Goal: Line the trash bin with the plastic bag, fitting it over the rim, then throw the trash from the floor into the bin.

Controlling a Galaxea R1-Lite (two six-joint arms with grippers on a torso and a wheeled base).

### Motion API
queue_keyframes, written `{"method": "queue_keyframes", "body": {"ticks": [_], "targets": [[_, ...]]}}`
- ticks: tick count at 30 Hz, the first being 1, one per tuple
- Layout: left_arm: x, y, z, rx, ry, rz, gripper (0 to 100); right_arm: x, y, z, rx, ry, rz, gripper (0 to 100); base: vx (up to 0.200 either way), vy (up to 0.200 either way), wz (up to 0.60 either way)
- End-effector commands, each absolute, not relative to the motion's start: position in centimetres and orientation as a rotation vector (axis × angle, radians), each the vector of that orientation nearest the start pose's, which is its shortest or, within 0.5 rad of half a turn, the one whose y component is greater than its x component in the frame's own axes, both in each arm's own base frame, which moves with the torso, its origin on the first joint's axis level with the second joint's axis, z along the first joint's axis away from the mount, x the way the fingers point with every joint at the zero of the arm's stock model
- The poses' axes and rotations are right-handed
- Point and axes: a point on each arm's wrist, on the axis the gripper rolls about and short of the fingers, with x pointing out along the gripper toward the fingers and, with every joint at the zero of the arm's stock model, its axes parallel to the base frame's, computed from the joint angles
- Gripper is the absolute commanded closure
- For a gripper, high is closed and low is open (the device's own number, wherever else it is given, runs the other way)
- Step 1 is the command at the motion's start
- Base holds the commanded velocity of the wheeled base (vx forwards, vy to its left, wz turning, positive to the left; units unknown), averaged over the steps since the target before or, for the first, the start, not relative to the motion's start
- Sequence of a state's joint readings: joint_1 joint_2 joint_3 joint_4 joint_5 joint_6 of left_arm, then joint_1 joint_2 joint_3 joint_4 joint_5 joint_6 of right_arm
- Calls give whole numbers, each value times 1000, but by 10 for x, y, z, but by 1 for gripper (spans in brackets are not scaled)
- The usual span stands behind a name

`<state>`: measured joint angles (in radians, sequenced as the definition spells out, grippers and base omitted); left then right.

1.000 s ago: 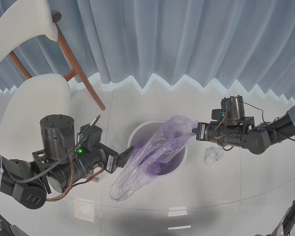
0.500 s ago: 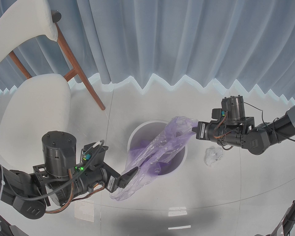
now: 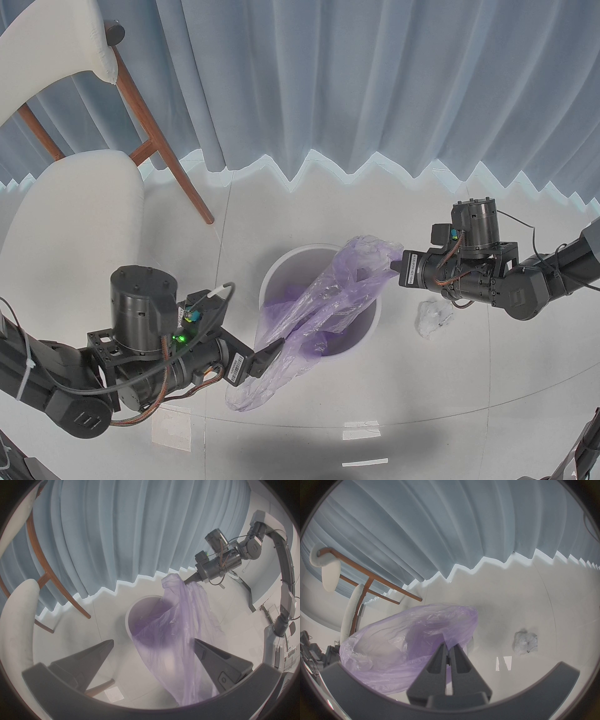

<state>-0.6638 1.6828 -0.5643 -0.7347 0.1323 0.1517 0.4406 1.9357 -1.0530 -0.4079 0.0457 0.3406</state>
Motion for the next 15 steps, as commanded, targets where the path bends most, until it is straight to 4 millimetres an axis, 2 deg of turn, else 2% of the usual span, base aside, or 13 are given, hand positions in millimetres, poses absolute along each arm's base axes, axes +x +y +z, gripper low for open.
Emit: {"method": "queue_keyframes", "body": {"ticks": [1, 2, 5, 9, 12, 15], "targets": [[229, -181, 117, 325, 368, -569, 0, 330, 157, 149, 238, 527, 397, 100, 0, 0, 0], [233, -185, 115, 326, 370, -572, 100, 330, 158, 150, 238, 524, 399, 100, 0, 0, 0], [244, -194, 117, 319, 355, -567, 100, 330, 158, 151, 240, 517, 400, 100, 0, 0, 0], [254, -196, 123, 297, 332, -543, 100, 327, 156, 158, 244, 499, 404, 100, 0, 0, 0], [255, -191, 122, 295, 340, -523, 100, 327, 155, 162, 248, 487, 405, 100, 0, 0, 0], [247, -183, 120, 302, 360, -519, 100, 324, 152, 164, 242, 486, 417, 100, 0, 0, 0]]}}
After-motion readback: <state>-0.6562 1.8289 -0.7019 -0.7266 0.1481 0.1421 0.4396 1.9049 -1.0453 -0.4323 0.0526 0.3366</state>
